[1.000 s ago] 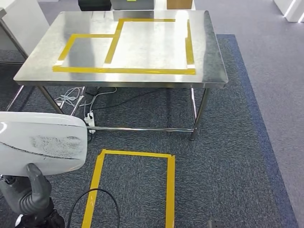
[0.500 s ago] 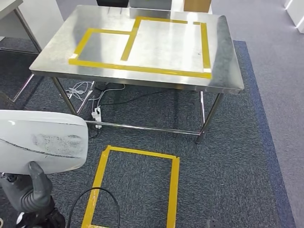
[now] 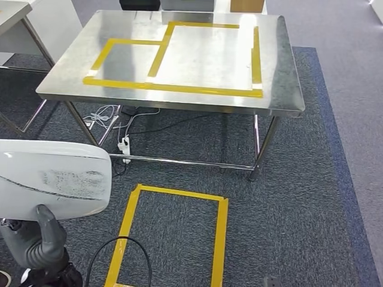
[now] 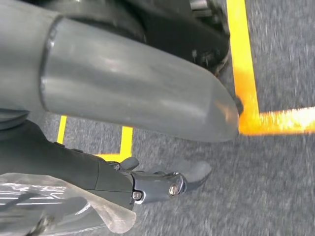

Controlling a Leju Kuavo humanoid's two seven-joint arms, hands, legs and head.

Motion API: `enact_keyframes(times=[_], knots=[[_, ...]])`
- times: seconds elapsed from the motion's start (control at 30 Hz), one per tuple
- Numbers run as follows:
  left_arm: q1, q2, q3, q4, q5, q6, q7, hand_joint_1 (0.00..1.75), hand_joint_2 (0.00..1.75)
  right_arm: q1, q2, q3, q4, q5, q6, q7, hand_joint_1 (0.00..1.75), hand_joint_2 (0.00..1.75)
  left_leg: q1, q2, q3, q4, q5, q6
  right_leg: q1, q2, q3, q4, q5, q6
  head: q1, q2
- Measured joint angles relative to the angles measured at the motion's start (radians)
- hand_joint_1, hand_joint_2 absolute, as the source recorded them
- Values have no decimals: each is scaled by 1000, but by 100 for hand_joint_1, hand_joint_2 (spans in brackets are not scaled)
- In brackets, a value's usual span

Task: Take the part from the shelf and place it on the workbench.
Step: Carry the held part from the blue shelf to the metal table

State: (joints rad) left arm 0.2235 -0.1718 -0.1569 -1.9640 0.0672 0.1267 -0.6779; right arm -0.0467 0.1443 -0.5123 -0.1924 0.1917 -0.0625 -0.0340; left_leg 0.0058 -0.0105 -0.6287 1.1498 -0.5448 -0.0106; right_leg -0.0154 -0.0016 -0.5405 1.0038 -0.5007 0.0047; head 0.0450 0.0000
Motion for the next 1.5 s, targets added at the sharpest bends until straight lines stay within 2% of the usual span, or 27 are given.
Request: enact_keyframes(times=[0.07,0.1,0.13,0.23,0.3,0.43,0.47,0.53,0.57,0.6,0.63,0.67,0.73,0.77,0.8,0.9,0.97,1.07,1.1,1.13,1.17,1.23,1.27,1.3,1.37,1.43,1.5], knots=[[1,1,1,0,0,-1,0,175,175,1,0,0,0,1,4,-3,0,0,1,1,-67,131,-47,-4,2,-3,4,0,-5,-5,-1,0],[2,1,1,0,0,-1,0,175,175,1,0,0,0,1,7,-5,0,0,1,1,-85,160,-46,-4,3,-4,7,0,-8,-5,-1,0],[2,1,1,0,0,-1,0,175,175,1,0,-1,0,1,8,-7,0,0,1,1,-84,149,-24,-1,4,-4,12,0,-11,-5,-1,0],[3,2,1,0,0,-1,0,175,175,1,1,-1,0,1,11,-9,0,0,-5,5,-4,-37,83,18,8,-4,27,1,-25,0,0,0],[2,2,1,0,1,-3,0,175,175,0,1,-2,1,1,12,-10,0,0,-12,9,28,-113,97,29,9,-5,28,1,-32,8,0,0],[2,0,2,-1,7,-9,0,175,175,-3,2,-2,0,0,15,-13,0,0,-9,5,44,-139,88,42,9,-7,26,13,-52,30,2,0],[1,0,2,-1,8,-11,0,175,175,-4,1,-2,0,0,17,-14,0,0,-5,5,50,-145,88,45,9,-5,8,49,-72,34,3,0],[0,-2,2,-1,9,-15,0,175,175,-4,1,-2,0,-1,20,-15,0,0,-3,6,56,-148,84,52,6,-1,-67,177,-123,40,5,0],[0,-3,2,-1,10,-16,0,175,175,-3,1,-2,0,-1,21,-15,0,0,-3,5,58,-148,80,53,5,0,-110,241,-139,43,6,0],[0,-3,2,-1,10,-18,0,175,175,-2,1,-2,0,-2,21,-15,0,0,-3,4,61,-148,76,53,4,0,-139,277,-138,46,7,0],[1,-3,3,-1,10,-19,0,175,175,0,1,-2,0,-2,22,-15,0,0,-2,2,67,-148,71,52,4,-1,-151,276,-115,47,7,0],[1,-3,3,-1,10,-19,0,175,175,1,1,-2,0,-2,22,-15,0,0,-2,1,75,-148,65,50,3,-1,-142,233,-72,48,8,0],[1,-3,3,-1,9,-20,0,175,175,2,0,-2,0,-1,25,-15,0,0,-3,-1,93,-147,51,42,3,0,-90,99,10,46,8,0],[0,-4,3,-1,9,-21,0,175,175,1,0,-2,0,-1,26,-15,0,0,-5,-2,98,-145,45,37,4,0,-64,48,27,41,8,0],[0,-4,3,-1,9,-21,0,175,175,0,0,-2,0,-1,27,-15,0,0,-7,-2,100,-143,40,32,5,1,-49,23,29,36,6,0],[-2,-5,4,-1,8,-23,0,175,175,0,-1,-2,0,0,28,-15,0,0,-7,-2,103,-139,31,19,5,2,-36,14,15,16,3,0],[-2,-5,4,-2,7,-24,0,175,175,0,-1,-3,0,1,28,-15,0,0,-6,0,87,-93,3,10,2,1,-25,10,9,3,0,0],[-2,-4,4,-1,7,-25,0,175,175,-1,-1,-3,0,2,29,-15,0,0,-3,2,-13,99,-69,-1,2,-1,-10,9,-3,-8,-3,0],[-1,-4,5,-1,7,-25,0,175,175,0,-1,-3,0,3,29,-15,0,0,-2,2,-44,146,-74,-1,3,0,-4,9,-8,-8,-3,0],[-1,-4,5,-1,8,-25,0,175,175,1,-1,-3,0,3,30,-15,0,0,-2,2,-59,156,-58,0,4,0,3,9,-14,-8,-3,0],[-1,-4,5,0,8,-25,0,175,175,1,-1,-3,0,3,30,-15,0,0,-2,2,-55,125,-21,3,5,1,13,9,-20,-7,-3,0],[-2,-4,5,0,8,-25,0,175,175,2,-1,-3,1,3,30,-15,0,0,-6,3,-12,1,66,16,6,2,30,8,-34,-4,-2,0],[-2,-4,5,0,8,-25,0,175,175,2,0,-3,1,3,30,-15,0,0,-9,4,10,-53,89,23,7,2,34,7,-40,0,-3,0],[-2,-4,5,0,8,-25,0,175,175,0,0,-4,1,3,30,-15,0,0,-12,5,24,-88,93,29,8,1,35,7,-45,5,-4,0],[-2,-5,5,1,8,-25,0,175,175,-2,0,-4,2,3,30,-14,0,0,-16,4,32,-113,79,35,8,-2,36,3,-49,17,-6,0],[-1,-5,5,1,9,-25,0,175,175,-3,0,-5,1,3,30,-13,0,0,-10,2,41,-128,75,40,7,-3,32,7,-57,28,-6,0],[-2,-6,5,1,10,-25,0,175,175,-4,0,-5,1,4,30,-13,0,0,-4,3,54,-140,71,47,6,-1,-7,77,-89,37,-4,0]])
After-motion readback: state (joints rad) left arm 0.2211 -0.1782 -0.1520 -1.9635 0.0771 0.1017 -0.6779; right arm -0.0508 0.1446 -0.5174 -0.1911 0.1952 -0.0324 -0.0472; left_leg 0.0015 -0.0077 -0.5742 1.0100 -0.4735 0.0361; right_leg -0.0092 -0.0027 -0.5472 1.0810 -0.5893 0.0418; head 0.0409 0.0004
